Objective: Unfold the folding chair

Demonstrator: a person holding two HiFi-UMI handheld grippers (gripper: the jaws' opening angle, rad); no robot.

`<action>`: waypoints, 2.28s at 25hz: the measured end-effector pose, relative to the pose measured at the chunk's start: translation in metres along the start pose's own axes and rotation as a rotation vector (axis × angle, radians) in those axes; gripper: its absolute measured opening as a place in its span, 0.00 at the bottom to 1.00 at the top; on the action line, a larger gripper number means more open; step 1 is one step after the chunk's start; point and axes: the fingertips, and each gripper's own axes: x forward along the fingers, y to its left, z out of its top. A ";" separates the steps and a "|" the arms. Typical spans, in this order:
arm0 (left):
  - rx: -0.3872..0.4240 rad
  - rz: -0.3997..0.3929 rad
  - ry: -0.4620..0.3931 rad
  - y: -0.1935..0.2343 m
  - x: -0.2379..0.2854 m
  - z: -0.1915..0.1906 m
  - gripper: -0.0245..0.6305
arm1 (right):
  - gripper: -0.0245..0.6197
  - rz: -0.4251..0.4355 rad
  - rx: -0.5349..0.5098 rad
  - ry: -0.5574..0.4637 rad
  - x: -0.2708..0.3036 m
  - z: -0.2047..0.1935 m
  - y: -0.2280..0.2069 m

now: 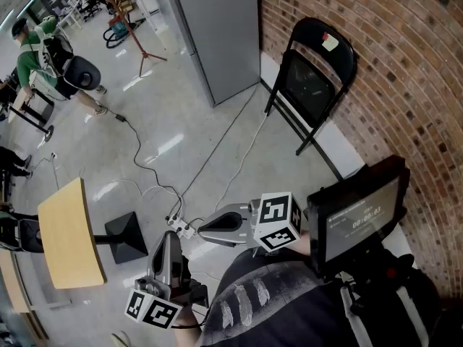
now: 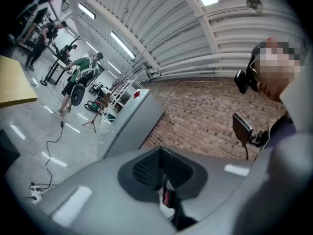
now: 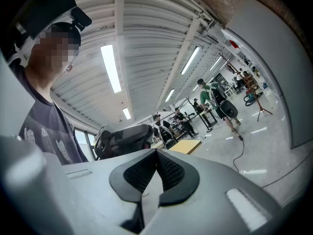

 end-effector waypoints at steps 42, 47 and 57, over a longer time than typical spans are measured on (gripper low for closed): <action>0.181 -0.001 0.202 -0.100 0.256 -0.069 0.04 | 0.04 -0.182 -0.011 -0.109 -0.221 0.070 -0.133; 0.157 -0.016 0.197 -0.076 0.269 -0.061 0.04 | 0.04 -0.200 0.021 -0.085 -0.204 0.070 -0.159; 0.057 0.015 0.124 0.012 0.253 -0.022 0.04 | 0.04 -0.178 -0.004 0.054 -0.125 0.075 -0.180</action>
